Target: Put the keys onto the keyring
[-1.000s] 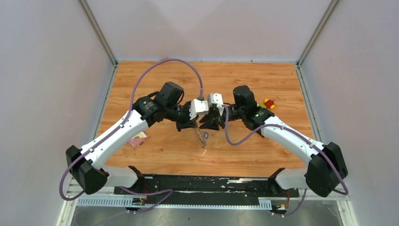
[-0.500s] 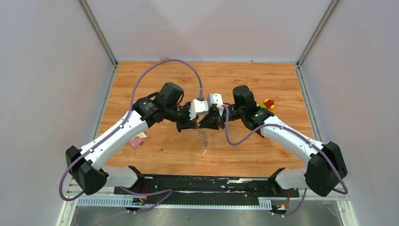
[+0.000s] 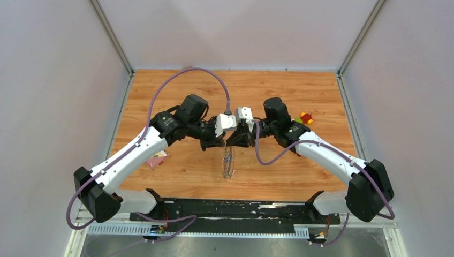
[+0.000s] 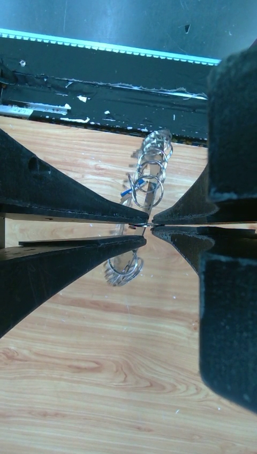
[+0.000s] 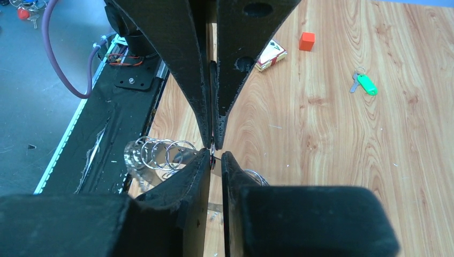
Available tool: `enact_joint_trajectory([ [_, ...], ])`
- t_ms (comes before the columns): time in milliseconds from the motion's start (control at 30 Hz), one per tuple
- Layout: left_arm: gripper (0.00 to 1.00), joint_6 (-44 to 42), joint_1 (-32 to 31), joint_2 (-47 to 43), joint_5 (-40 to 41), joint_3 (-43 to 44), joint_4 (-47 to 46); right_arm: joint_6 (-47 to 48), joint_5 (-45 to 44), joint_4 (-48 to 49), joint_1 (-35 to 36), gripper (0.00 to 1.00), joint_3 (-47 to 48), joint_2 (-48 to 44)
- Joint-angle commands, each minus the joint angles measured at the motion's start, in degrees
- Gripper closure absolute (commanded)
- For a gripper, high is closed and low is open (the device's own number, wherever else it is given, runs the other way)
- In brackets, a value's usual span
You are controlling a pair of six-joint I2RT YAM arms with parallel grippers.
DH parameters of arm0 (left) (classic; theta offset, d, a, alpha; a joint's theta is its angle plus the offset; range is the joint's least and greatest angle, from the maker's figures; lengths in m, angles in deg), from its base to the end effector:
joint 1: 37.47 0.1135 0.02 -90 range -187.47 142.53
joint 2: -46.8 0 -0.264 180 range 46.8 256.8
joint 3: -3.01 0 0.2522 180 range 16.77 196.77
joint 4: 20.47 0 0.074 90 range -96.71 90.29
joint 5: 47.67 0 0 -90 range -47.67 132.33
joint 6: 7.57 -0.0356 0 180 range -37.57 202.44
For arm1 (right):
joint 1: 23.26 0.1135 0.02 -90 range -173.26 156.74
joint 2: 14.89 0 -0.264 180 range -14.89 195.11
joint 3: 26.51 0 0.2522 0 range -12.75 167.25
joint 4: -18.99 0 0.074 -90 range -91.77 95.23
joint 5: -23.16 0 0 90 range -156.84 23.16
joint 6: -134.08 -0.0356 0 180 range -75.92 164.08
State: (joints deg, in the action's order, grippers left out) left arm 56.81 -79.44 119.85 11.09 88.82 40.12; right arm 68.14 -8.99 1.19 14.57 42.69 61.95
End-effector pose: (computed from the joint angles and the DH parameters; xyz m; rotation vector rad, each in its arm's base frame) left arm 0.1803 -0.1870 0.3443 1.5349 1.8326 -0.7880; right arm 0.2136 0.2040 0.2971 -1.5125 1.2607 1.1606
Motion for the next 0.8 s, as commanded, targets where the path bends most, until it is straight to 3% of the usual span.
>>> enact_joint_trajectory([
  [0, 1.0, 1.14, -0.47, -1.58, -1.88, 0.5, -4.06, 0.56, 1.48, -0.25, 0.94, 0.86, 1.16, 0.59],
  [367, 1.0, 1.6, -0.47, -1.96, -2.41, -0.17, -5.27, 0.67, 1.48, -0.28, 1.28, 0.86, 0.98, 0.86],
  [567, 1.0, 1.59, -0.46, -3.03, -2.93, -1.48, -6.62, 1.04, 1.16, -0.19, 1.23, 1.0, 0.76, 0.36],
  [767, 1.0, 1.03, -0.48, -4.33, -3.32, -2.72, -7.61, 1.03, 1.16, -0.28, 1.24, 1.0, 0.75, 0.03],
])
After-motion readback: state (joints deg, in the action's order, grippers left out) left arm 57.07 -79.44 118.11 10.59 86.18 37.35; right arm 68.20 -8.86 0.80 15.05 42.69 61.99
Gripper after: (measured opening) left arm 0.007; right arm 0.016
